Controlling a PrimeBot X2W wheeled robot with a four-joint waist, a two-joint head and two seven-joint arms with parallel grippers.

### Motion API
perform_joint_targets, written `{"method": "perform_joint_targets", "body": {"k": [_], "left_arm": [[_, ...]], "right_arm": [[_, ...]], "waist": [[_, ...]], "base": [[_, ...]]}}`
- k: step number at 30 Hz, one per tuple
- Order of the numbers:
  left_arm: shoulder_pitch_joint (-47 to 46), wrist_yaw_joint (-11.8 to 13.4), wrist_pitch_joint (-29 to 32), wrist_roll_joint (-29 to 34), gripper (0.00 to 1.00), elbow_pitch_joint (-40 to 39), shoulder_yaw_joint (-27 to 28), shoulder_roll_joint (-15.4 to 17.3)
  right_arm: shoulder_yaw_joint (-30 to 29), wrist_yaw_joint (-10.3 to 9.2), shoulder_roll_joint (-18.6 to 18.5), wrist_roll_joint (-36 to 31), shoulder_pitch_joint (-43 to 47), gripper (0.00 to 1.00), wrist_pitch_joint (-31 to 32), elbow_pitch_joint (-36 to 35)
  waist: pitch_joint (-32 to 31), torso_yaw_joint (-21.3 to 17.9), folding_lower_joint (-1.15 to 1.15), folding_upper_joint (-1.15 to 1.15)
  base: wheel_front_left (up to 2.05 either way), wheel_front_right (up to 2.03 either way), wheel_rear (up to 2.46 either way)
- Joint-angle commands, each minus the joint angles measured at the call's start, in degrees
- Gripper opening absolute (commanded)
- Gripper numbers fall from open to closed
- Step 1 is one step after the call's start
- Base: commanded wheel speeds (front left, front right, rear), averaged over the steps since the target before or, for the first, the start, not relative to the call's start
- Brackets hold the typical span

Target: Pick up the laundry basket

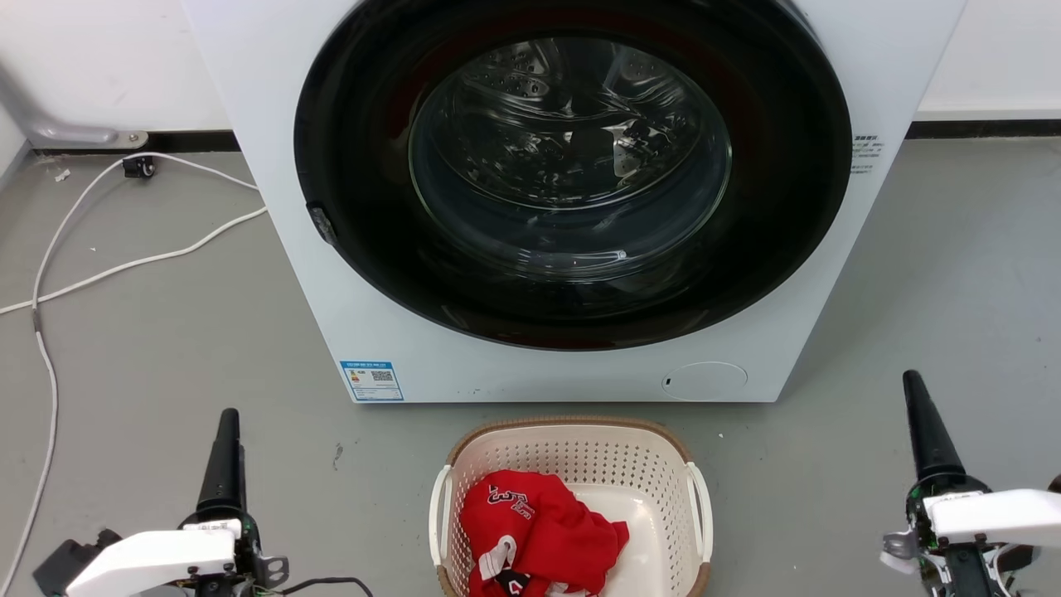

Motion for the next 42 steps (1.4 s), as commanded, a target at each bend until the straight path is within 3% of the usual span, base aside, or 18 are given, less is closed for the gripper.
{"method": "perform_joint_targets", "body": {"k": [1, 7, 10, 15, 34, 42], "left_arm": [[-0.7, -0.1, -0.6, 1.5, 1.0, -1.5, 0.6, 0.2], [-0.5, 0.9, -1.8, 9.7, 1.0, -5.6, 1.8, 0.2], [0.0, 1.7, -2.4, 14.2, 1.0, -7.9, 0.8, 0.2], [0.9, 3.6, -3.3, 22.1, 1.0, -11.3, -2.0, 0.2], [2.3, 6.1, -6.6, 48.9, 1.0, -17.1, -12.2, 0.3], [2.8, 8.1, -7.8, 56.2, 1.0, -17.5, -17.5, 2.7]], "right_arm": [[-0.2, 0.01, -0.2, -2.6, -1.5, 1.0, -0.5, -1.9], [0.6, 0.02, -0.2, -14.2, -1.7, 1.0, -1.8, -5.9], [2.0, 0.01, -0.2, -22.6, -1.6, 1.0, -2.4, -8.2], [2.8, 0.01, -0.2, -30.7, -1.4, 1.0, -3.3, -10.8], [4.7, 0.01, -0.1, -51.1, 0.4, 1.0, -6.6, -12.8], [5.2, 0.01, -0.1, -57.6, 1.0, 1.0, -7.8, -12.4]], "waist": [[0.0, 0.0, 0.0, 0.0], [0.2, 0.0, 0.0, 0.0], [0.3, 0.0, 0.0, 0.0], [0.4, 0.0, 0.0, 0.0], [0.6, -0.3, 0.0, 0.0], [0.5, -0.3, 0.0, 0.0]], "base": [[0.0, 0.0, 0.0], [0.0, 0.0, 0.0], [0.0, 0.0, 0.0], [0.0, 0.0, 0.0], [0.0, 0.0, 0.0], [0.0, 0.0, 0.0]]}}
